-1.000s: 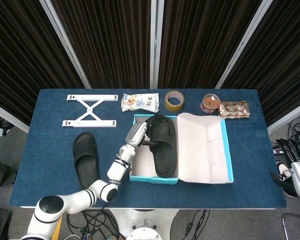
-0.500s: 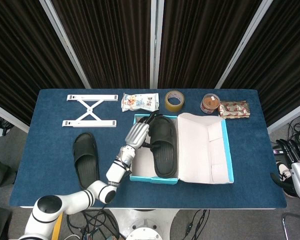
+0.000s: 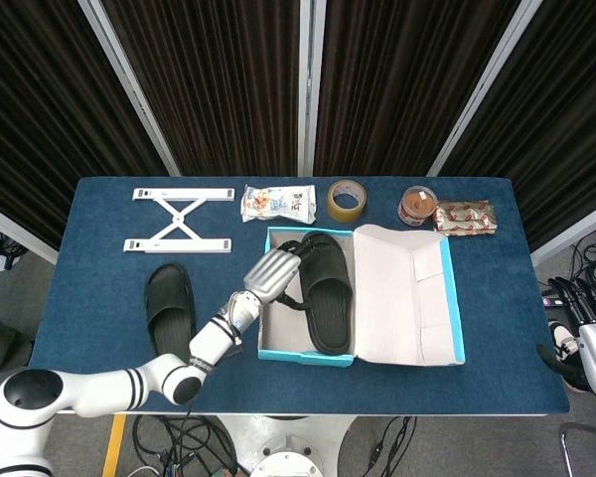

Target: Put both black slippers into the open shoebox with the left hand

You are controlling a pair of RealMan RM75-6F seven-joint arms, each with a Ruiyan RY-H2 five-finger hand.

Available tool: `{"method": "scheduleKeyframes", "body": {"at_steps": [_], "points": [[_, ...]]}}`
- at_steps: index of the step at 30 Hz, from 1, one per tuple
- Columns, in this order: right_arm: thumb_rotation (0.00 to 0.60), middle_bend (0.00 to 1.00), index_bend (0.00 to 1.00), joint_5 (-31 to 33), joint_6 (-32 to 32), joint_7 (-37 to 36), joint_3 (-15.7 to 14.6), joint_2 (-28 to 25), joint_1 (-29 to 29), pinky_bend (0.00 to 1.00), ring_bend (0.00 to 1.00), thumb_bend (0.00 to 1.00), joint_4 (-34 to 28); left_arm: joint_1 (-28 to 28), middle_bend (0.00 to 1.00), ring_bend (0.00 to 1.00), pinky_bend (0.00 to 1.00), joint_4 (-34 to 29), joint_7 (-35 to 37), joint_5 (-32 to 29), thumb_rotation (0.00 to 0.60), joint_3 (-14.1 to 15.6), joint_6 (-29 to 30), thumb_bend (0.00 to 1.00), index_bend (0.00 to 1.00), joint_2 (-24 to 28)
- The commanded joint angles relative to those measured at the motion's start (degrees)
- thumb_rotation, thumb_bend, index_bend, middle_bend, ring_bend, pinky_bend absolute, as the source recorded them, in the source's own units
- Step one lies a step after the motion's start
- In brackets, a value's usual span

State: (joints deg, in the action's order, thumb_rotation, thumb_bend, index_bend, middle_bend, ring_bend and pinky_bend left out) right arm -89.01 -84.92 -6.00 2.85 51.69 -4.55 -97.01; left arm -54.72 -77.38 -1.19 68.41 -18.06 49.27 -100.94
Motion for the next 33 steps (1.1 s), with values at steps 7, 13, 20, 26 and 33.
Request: {"method": "scheduleKeyframes", "body": {"at_steps": [7,13,20,26,33], "points": [[0.6,0.07,0.0,0.0,-0.2,0.0,0.0,0.1,0.1,0.08,0.0,0.15,0.1,-0.8,0.17,0.0,0.16,-4.2,-6.2,1.1,0.535,1.5,0.7,0.03,0.28,2.8],[0.6,0.07,0.0,0.2,-0.3,-0.2,-0.1,0.2,0.3,0.08,0.0,0.15,0.3,-2.4,0.2,0.0,0.15,-2.6,-8.6,0.3,0.519,3.1,-2.0,0.02,0.29,2.0],[0.6,0.07,0.0,0.4,0.1,-0.6,-0.1,0.3,0.2,0.08,0.0,0.15,0.6,-4.1,0.21,0.0,0.15,2.5,-13.3,-2.4,0.518,5.3,-4.4,0.0,0.29,-1.7],[0.6,0.07,0.0,0.5,-0.1,-0.7,0.0,0.3,0.3,0.08,0.0,0.15,0.7,-3.4,0.21,0.0,0.15,2.2,-12.5,-3.0,0.517,4.6,-2.8,0.0,0.29,-1.9],[0.6,0.07,0.0,0.3,-0.1,-0.9,-0.1,0.4,0.3,0.08,0.0,0.15,0.9,0.9,0.21,0.0,0.15,-6.5,-7.0,-0.8,0.516,2.0,3.5,0.0,0.29,5.8]]}}
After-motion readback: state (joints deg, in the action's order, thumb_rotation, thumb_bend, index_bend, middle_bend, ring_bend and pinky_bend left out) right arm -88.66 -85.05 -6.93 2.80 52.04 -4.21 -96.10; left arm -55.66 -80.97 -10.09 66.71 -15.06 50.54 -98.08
